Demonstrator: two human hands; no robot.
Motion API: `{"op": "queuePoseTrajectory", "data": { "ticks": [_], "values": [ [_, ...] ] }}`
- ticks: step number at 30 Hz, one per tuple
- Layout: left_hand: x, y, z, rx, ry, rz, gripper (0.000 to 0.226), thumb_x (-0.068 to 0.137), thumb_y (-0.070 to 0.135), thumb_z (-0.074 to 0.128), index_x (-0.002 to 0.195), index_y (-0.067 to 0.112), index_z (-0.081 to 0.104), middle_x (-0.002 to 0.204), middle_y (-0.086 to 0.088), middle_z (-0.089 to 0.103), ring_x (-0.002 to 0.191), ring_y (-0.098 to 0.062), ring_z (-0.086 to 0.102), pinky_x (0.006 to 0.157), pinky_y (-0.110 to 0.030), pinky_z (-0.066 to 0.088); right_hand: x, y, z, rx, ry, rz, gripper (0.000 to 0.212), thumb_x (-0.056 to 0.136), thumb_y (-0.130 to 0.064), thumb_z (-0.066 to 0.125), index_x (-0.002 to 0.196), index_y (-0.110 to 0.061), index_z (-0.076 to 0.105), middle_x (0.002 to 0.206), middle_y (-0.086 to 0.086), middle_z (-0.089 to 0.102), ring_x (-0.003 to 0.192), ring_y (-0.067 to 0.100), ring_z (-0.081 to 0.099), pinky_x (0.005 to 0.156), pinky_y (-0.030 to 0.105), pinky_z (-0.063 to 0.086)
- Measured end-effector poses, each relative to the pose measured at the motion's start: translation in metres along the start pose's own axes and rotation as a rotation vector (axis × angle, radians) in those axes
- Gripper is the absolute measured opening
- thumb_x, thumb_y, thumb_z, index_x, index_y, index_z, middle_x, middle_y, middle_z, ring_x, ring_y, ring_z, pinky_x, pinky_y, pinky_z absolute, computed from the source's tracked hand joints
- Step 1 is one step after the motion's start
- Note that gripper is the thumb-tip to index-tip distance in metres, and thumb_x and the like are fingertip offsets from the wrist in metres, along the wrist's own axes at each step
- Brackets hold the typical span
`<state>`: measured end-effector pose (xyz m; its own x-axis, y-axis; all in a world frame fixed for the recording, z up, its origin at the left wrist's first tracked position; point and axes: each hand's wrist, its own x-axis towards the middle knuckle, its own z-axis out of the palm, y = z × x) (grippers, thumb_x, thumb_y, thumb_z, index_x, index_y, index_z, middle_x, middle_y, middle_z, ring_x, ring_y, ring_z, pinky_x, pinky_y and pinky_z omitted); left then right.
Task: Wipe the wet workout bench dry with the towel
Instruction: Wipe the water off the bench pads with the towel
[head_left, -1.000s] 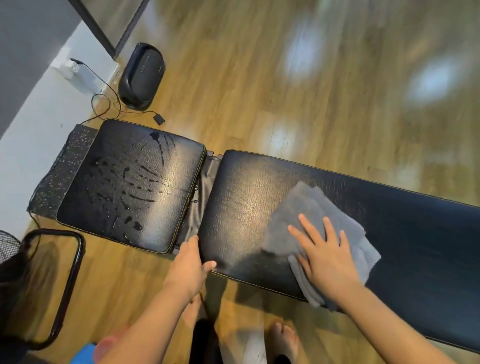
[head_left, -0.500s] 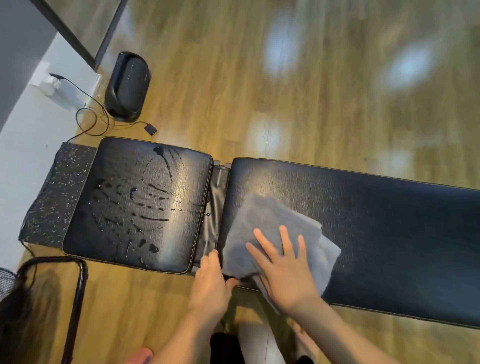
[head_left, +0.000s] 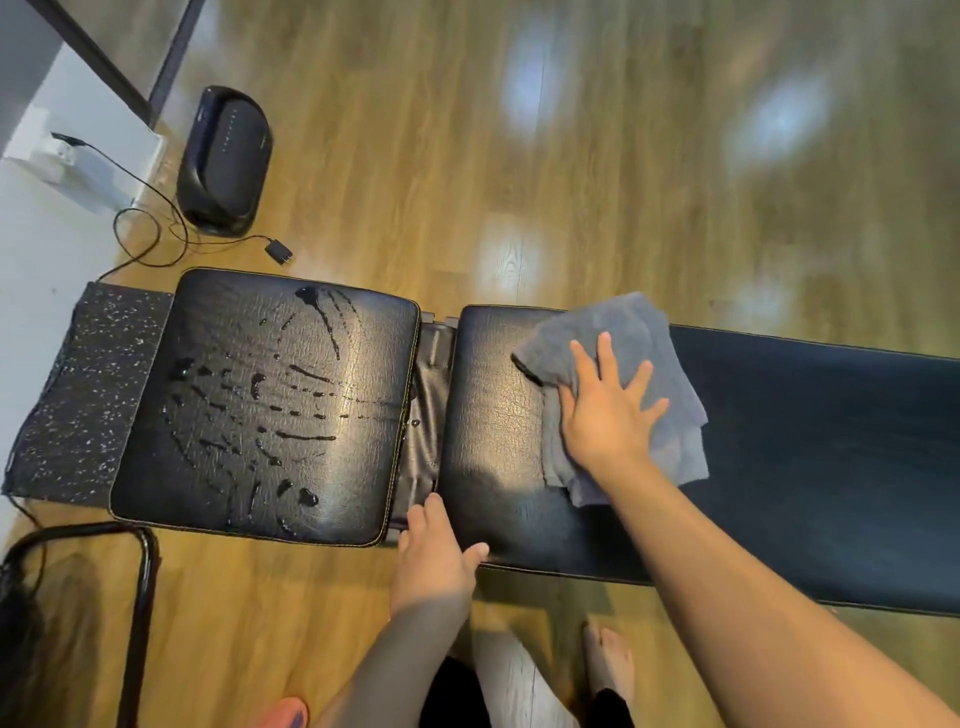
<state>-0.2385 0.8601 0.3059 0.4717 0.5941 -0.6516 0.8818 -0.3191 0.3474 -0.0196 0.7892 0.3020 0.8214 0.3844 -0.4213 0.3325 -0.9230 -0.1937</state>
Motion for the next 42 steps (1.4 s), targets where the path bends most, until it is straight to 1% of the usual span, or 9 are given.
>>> {"op": "queuePoseTrajectory", "data": {
  "ticks": [4,9,12,16,22,28,33,39,42],
  "values": [
    [-0.001,0.001,-0.001,-0.016,0.003,-0.007,0.073,0.087,0.037,0.066,0.143,0.016,0.025,0.137,-0.004,0.038,0.128,-0.028,0.042,0.101,-0.042,0.040,-0.020,-0.040,0.019,-0.131,-0.044,-0.225,0.057,0.103,-0.040,0.037,0.154,-0.043,0.011,0.165,-0.010,-0.007,0.146,0.050,-0.006,0.106,0.078,0.006],
    [-0.003,0.002,-0.003,-0.001,-0.012,-0.020,0.059,0.085,0.035,0.069,0.130,0.014,0.037,0.126,-0.006,0.043,0.121,-0.030,0.047,0.096,-0.043,0.043,-0.112,-0.002,0.053,-0.249,-0.065,-0.507,0.061,0.086,-0.043,0.055,0.145,-0.036,0.040,0.160,-0.006,0.028,0.141,0.050,0.027,0.103,0.073,0.025],
    [-0.003,0.002,-0.003,-0.020,-0.009,-0.002,0.068,0.087,0.030,0.067,0.141,0.015,0.029,0.136,-0.006,0.040,0.126,-0.030,0.044,0.101,-0.042,0.042,-0.146,0.060,0.056,-0.266,-0.078,-0.488,0.065,0.083,-0.045,0.051,0.146,-0.038,0.039,0.159,-0.006,0.032,0.139,0.049,0.033,0.100,0.070,0.033],
    [-0.001,0.001,-0.002,-0.018,-0.003,-0.001,0.070,0.086,0.037,0.067,0.140,0.015,0.029,0.139,-0.006,0.038,0.128,-0.029,0.042,0.101,-0.040,0.040,-0.111,0.117,0.027,-0.228,0.000,-0.348,0.069,0.091,-0.026,0.064,0.150,-0.039,0.031,0.161,-0.008,0.023,0.141,0.049,0.027,0.103,0.070,0.033],
    [-0.003,0.001,-0.001,-0.023,0.004,0.007,0.069,0.088,0.037,0.065,0.141,0.015,0.028,0.139,-0.006,0.038,0.129,-0.029,0.040,0.101,-0.039,0.041,0.002,0.048,-0.011,-0.031,0.040,0.016,0.052,0.103,-0.045,0.033,0.152,-0.044,0.017,0.164,-0.015,-0.003,0.147,0.045,-0.001,0.110,0.073,0.010],
    [-0.005,0.003,-0.003,-0.034,-0.001,-0.002,0.073,0.088,0.036,0.065,0.145,0.015,0.024,0.140,-0.004,0.037,0.130,-0.028,0.040,0.101,-0.041,0.040,-0.010,-0.044,0.016,-0.157,-0.031,-0.308,0.057,0.102,-0.037,0.041,0.153,-0.041,0.017,0.165,-0.011,-0.003,0.146,0.049,-0.006,0.108,0.077,0.004],
    [-0.002,0.001,-0.003,-0.044,-0.020,-0.025,0.063,0.084,0.034,0.070,0.134,0.015,0.036,0.132,-0.007,0.042,0.124,-0.032,0.045,0.100,-0.044,0.041,-0.101,-0.005,0.053,-0.234,0.001,-0.512,0.058,0.088,-0.038,0.054,0.144,-0.039,0.040,0.160,-0.009,0.028,0.142,0.048,0.024,0.104,0.072,0.024],
    [-0.001,-0.001,-0.002,-0.017,-0.015,-0.007,0.075,0.087,0.038,0.066,0.145,0.015,0.025,0.144,-0.005,0.035,0.131,-0.029,0.039,0.104,-0.040,0.038,-0.110,0.110,0.030,-0.259,0.005,-0.393,0.076,0.083,-0.024,0.071,0.148,-0.038,0.034,0.160,-0.007,0.029,0.140,0.049,0.029,0.101,0.069,0.036],
    [0.000,-0.001,-0.001,0.002,-0.012,0.005,0.073,0.088,0.039,0.065,0.144,0.015,0.025,0.142,-0.005,0.035,0.130,-0.029,0.039,0.102,-0.039,0.039,-0.062,0.116,0.005,-0.184,0.041,-0.218,0.060,0.097,-0.035,0.055,0.150,-0.040,0.029,0.163,-0.011,0.016,0.146,0.045,0.016,0.106,0.071,0.027]
  ]
}}
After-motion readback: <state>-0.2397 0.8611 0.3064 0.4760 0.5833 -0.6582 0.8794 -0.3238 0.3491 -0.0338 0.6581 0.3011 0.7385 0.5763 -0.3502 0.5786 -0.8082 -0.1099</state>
